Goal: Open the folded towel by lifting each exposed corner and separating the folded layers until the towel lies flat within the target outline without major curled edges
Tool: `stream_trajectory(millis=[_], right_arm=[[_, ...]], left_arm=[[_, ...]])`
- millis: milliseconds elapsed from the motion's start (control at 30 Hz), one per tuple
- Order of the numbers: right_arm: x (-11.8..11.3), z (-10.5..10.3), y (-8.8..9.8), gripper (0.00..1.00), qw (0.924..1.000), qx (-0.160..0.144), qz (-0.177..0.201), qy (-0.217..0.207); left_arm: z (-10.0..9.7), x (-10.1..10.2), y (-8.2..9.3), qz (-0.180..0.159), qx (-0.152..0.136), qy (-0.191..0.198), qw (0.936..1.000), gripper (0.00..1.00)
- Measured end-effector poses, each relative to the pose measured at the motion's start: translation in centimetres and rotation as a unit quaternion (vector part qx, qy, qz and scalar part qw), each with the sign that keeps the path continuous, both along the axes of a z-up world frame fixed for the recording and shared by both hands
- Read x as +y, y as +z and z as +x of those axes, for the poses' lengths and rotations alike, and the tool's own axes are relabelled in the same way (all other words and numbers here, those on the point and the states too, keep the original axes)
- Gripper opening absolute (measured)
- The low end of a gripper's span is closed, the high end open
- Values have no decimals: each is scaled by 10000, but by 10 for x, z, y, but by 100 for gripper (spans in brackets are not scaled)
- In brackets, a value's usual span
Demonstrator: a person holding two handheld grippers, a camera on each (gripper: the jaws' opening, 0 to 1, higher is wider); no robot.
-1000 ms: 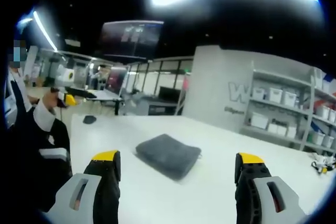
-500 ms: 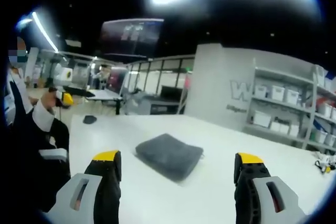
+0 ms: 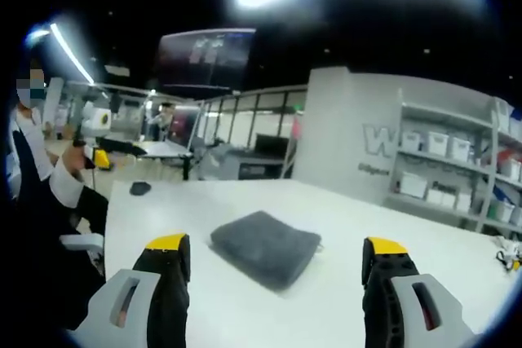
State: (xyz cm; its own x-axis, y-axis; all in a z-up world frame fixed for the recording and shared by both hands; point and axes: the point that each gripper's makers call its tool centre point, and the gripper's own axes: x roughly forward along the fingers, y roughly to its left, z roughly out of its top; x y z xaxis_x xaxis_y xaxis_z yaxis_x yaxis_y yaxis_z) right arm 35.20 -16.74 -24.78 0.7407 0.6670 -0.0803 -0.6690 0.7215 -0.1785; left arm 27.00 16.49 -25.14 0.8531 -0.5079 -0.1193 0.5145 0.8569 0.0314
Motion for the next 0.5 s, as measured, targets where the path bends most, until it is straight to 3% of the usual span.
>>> stream_trajectory(millis=[500], right_arm=[[6,18,-4,86,10000,-1,-7,38]], left_arm=[[0,0,1,49,-17,47,10000,100]])
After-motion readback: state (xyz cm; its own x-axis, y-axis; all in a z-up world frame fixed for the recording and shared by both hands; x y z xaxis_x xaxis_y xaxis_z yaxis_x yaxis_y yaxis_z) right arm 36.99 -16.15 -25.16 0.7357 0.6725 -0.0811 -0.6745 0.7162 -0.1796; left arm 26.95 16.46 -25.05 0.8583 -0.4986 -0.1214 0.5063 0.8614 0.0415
